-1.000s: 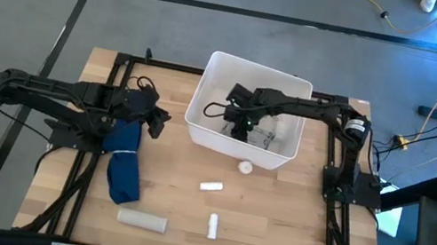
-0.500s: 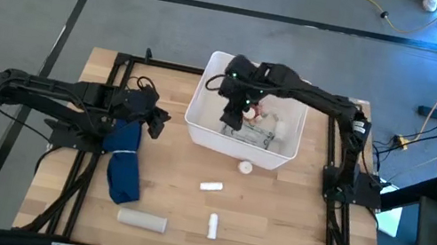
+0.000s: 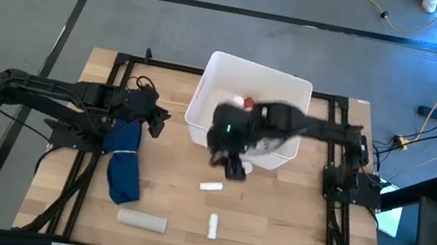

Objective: Pick & place medical supplies in basket/bin
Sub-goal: Put the top bandage in the white bin

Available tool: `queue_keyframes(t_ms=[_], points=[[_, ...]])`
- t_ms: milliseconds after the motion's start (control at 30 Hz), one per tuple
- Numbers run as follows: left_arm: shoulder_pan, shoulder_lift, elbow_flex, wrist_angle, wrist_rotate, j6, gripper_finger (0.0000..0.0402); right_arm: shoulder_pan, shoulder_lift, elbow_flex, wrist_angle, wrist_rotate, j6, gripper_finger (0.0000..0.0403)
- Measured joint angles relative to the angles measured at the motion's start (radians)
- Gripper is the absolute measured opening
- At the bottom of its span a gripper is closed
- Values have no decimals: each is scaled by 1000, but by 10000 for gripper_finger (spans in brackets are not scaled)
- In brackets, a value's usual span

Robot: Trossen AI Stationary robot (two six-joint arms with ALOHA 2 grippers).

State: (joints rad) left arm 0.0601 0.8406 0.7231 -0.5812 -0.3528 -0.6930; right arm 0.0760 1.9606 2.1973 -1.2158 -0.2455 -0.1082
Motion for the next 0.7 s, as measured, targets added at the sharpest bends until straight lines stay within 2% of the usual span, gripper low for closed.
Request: queue_keyframes(t_ms=[133, 233, 333, 467, 700], points=[[0, 0, 0, 0, -16, 0, 90, 88, 3, -83, 76, 124, 6, 181], [0, 0, 0, 0, -15, 0, 90, 126, 2, -163, 110, 174, 30, 181], [0, 0, 0, -6, -14, 0, 90, 145, 2, -255, 97, 197, 57, 181], [0, 0, 0, -7, -14, 0, 90, 146, 3, -386, 21, 288, 80, 181], [0, 0, 0, -7, -12, 0, 90, 146, 3, -626, 44, 412, -87, 181]])
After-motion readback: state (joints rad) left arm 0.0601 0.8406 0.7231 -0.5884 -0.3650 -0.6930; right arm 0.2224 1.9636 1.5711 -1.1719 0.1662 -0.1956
